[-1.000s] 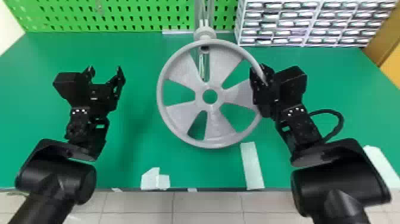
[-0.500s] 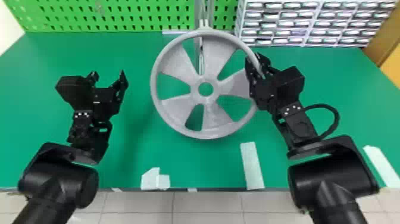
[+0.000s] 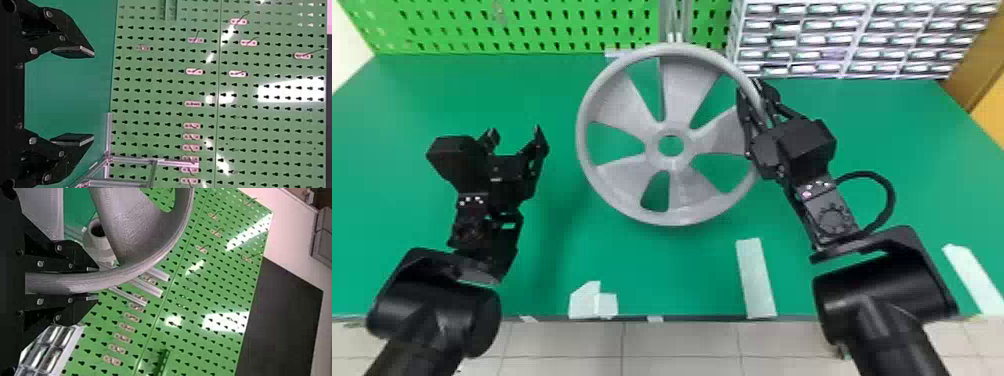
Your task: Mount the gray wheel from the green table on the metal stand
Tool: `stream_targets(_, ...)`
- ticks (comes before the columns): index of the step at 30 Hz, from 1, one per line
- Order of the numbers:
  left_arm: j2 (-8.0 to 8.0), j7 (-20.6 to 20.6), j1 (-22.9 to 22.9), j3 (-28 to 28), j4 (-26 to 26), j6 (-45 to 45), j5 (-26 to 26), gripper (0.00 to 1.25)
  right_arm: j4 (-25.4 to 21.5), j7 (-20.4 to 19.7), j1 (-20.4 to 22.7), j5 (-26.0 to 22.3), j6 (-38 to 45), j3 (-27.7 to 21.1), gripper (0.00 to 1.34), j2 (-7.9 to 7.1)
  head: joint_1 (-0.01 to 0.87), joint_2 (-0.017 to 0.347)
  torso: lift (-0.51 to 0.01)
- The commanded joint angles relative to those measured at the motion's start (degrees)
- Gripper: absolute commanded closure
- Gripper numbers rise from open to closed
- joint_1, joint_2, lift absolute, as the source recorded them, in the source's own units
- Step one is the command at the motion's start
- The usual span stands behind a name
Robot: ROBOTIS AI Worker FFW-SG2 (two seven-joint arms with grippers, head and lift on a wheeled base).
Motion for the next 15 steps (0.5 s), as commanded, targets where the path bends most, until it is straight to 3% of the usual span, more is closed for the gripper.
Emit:
stream_targets(1,-0.2,0.01,0.51,-0.39,-0.49,-0.02,0.53,0.49,0.45,-0.82,-0.42,0.85,-2.57,0.12,1.09,-0.42,0.868,0.052,-0.093)
stream_targets(15,-2.31,0.01,5.17,-0.91,-3.91,-1.86,1.41,0.49,1.24,-4.69,-0.42,2.52,-8.02,0.12,1.09,-0.77,0.868,0.052,-0.093)
